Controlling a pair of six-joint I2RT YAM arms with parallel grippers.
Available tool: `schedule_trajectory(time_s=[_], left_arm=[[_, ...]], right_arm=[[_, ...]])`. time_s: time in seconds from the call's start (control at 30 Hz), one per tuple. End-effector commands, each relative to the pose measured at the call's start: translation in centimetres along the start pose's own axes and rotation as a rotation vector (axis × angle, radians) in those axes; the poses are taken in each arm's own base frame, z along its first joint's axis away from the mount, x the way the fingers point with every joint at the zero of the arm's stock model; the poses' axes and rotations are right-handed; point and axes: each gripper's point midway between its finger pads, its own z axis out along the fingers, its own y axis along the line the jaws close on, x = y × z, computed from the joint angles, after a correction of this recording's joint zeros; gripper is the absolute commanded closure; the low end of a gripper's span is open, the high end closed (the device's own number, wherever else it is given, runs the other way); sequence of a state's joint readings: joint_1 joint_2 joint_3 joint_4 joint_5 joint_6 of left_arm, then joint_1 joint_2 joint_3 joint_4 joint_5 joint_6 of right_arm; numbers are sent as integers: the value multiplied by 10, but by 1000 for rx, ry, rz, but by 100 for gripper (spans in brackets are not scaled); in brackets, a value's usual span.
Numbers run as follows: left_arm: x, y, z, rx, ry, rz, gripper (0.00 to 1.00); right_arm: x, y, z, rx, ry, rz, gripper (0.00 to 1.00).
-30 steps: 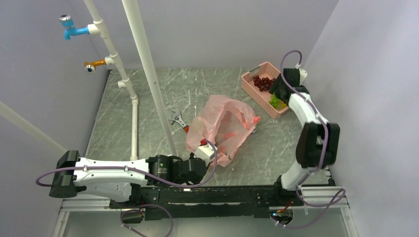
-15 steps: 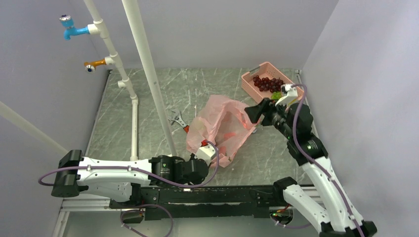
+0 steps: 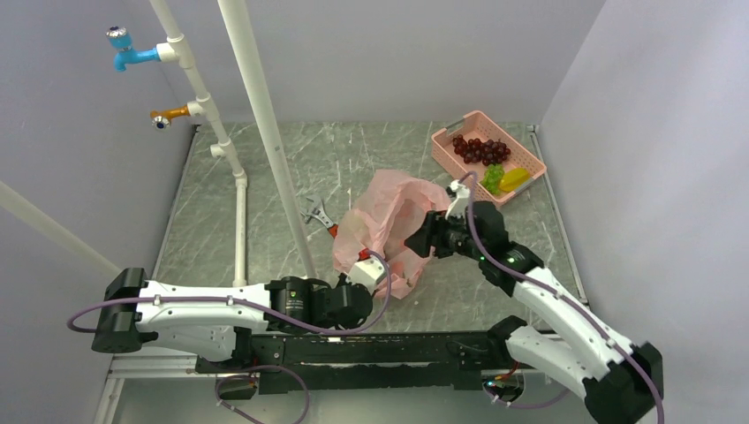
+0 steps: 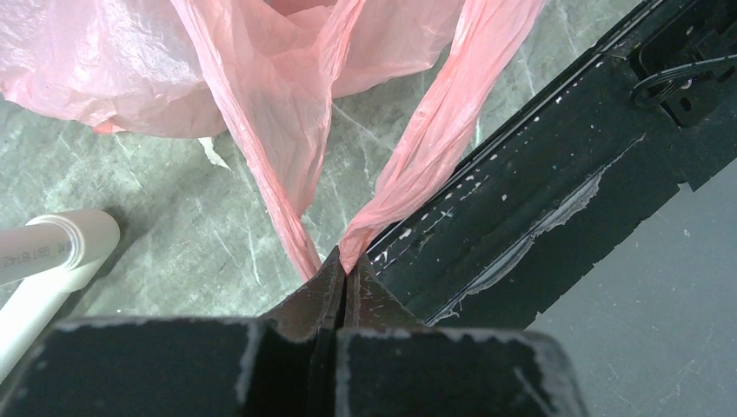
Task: Take the fake fruits out of the plastic bag
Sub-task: Take out the fake fruit from the plastic bag.
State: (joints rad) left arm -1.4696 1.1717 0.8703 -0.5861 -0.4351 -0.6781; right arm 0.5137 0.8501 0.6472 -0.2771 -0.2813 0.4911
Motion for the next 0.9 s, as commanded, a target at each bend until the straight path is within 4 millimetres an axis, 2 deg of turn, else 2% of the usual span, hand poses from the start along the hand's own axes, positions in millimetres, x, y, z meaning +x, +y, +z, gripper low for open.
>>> schedule_trajectory(time_s=[0.0, 0.17, 0.27, 0.5, 0.7, 0.87], left_arm=[[-14, -3, -9, -6, -37, -37, 100], [-20, 0, -15, -20, -46, -52, 100], [-27, -2, -21, -11, -56, -54, 100], [-38, -1, -29, -31, -71, -27, 100], [-39, -2, -28, -33, -69, -20, 100], [-39, -2, -28, -32, -68, -20, 100]], right_arm=[[-18, -10, 33, 87, -65, -91, 40], [-18, -26, 73, 157, -88, -218, 43], [-24, -32, 93, 183, -102, -267, 44], [-48, -20, 131, 149, -139, -309, 41], [-49, -20, 157, 130, -135, -298, 41], [-48, -31, 174, 169, -129, -280, 38]])
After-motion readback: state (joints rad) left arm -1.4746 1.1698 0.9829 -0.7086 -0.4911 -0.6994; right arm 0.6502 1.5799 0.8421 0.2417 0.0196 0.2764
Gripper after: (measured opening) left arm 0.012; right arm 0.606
